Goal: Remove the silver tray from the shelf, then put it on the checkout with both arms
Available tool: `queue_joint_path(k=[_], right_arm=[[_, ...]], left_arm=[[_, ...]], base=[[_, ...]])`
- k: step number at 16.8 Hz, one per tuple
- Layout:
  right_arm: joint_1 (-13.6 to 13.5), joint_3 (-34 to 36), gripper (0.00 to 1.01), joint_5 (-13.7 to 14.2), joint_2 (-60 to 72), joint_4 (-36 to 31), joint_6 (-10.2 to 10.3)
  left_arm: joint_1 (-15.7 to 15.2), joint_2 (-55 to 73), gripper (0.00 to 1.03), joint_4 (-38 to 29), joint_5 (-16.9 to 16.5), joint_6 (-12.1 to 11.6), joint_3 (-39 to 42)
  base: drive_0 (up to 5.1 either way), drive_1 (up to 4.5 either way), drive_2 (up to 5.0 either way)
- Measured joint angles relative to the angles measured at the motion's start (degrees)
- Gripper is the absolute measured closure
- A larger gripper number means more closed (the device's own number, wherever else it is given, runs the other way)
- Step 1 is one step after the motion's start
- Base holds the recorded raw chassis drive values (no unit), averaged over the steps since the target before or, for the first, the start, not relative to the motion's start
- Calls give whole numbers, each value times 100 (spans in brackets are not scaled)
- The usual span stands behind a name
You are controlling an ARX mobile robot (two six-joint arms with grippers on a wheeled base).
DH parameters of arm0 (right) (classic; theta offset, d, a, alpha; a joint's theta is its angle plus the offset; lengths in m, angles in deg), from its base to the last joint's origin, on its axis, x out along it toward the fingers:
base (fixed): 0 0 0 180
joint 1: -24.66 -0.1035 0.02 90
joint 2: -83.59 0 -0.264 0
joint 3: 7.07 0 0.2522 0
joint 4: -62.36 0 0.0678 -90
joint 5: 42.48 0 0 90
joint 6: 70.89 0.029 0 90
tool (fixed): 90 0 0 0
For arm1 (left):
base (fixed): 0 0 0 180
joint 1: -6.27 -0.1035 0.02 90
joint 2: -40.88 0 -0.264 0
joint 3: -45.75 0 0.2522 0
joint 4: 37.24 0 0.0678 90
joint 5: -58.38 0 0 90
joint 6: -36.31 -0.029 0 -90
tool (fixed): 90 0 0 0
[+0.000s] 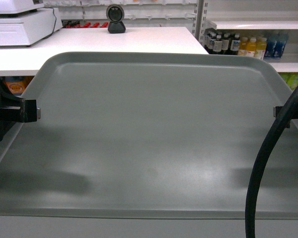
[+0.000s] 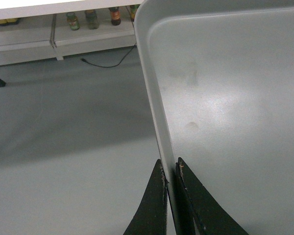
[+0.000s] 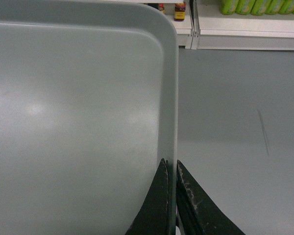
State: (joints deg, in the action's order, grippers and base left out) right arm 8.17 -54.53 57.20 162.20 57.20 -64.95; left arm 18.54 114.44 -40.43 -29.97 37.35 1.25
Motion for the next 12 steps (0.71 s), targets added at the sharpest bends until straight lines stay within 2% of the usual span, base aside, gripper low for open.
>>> queue_joint_path(k=[12], right_arm=[[-52,0,99,0,0,-24,2]], left_arm=[[-28,0,99,24,7,-7,0]], base=[[-495,242,242]])
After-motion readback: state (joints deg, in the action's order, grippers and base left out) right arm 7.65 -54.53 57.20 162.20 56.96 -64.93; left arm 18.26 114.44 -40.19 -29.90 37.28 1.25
